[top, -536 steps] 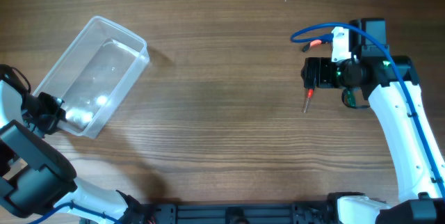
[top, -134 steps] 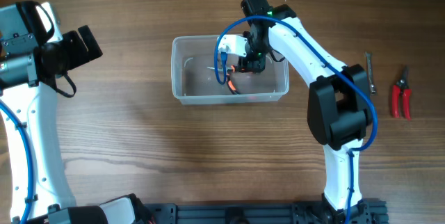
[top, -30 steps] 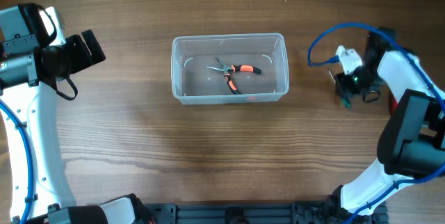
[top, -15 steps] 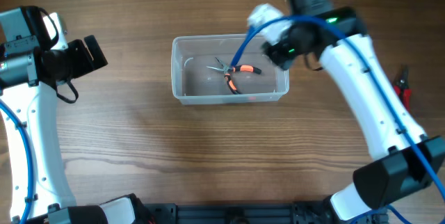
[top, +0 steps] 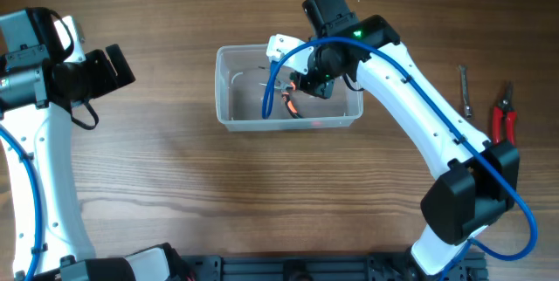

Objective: Pack container
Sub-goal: 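Place the green screwdriver into the container and open the gripper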

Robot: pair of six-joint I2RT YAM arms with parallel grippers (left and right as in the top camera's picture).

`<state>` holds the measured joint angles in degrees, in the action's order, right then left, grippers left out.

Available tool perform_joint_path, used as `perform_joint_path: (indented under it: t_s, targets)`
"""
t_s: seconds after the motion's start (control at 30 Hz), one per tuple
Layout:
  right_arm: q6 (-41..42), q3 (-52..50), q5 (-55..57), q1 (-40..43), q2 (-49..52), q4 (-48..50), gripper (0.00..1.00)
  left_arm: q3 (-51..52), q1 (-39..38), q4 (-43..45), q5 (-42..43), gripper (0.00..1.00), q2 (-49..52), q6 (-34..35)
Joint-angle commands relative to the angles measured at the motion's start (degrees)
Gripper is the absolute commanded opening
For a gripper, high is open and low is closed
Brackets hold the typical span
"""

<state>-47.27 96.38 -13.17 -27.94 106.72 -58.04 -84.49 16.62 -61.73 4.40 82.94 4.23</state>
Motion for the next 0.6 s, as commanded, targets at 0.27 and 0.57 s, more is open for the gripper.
perform_joint_path:
  t_s: [0.27, 0.57]
  targets:
    - [-6.3, 0.5, -4.9, -4.1, 8.7, 6.2, 0.04, 0.0, 0.2, -0.3, 0.5, 1.0, 0.3, 0.5]
    - [-5.2, 0.5, -4.9, -5.4, 19.4, 8.5, 0.04, 0.0, 0.2, -0.3, 0.5, 1.0, 0.3, 0.5]
